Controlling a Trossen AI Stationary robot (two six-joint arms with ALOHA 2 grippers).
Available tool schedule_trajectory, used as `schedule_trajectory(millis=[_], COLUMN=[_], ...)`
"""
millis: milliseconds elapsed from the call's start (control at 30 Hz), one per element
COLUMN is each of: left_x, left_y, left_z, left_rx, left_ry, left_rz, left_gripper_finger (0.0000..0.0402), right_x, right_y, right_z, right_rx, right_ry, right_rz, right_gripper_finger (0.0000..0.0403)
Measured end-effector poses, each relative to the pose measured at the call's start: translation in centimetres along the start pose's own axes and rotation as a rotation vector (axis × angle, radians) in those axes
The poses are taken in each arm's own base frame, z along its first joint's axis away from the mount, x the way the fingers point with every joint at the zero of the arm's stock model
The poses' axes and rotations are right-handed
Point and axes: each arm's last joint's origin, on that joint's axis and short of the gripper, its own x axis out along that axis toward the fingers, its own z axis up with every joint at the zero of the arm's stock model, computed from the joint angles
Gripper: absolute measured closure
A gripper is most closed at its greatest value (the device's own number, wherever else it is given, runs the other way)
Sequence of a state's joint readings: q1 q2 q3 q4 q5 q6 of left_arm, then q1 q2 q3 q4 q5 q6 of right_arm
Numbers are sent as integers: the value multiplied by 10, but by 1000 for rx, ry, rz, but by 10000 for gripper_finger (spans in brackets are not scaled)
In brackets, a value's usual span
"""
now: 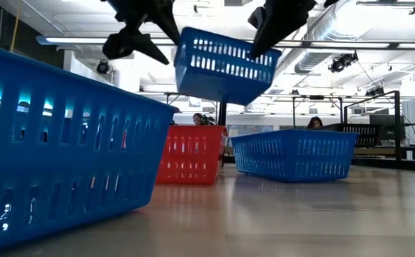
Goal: Stack baskets on shelf by color
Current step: Put the top blue basket on the shelf
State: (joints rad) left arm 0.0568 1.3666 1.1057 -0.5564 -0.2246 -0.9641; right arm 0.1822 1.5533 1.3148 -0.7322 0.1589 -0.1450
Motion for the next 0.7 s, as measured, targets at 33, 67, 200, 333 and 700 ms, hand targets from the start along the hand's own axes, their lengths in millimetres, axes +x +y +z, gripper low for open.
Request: schedule_trajectory(millis=[33,67,200,333,700], left_x=[0,1,2,4,6], left_y=[1,3,7,10,27], left_z=[2,4,11,18,39], left_rx=[-1,-4,-18,-12,96], left_ry=[-8,-17,-47,-75,-121], left_rz=[6,13,25,34,87], left_gripper_finger=[216,216,216,216,216], right_x=[-1,-2,-4,-6,-29], right_y=[0,0,-1,-3,-10], right_z=[-1,-2,-7,-14,-18], right_rx=[12,16,54,123,297], right_ry=[10,20,59,120,87], right_rz=[-5,-4,0,-10,-140], right_gripper_finger=[403,403,403,403,403])
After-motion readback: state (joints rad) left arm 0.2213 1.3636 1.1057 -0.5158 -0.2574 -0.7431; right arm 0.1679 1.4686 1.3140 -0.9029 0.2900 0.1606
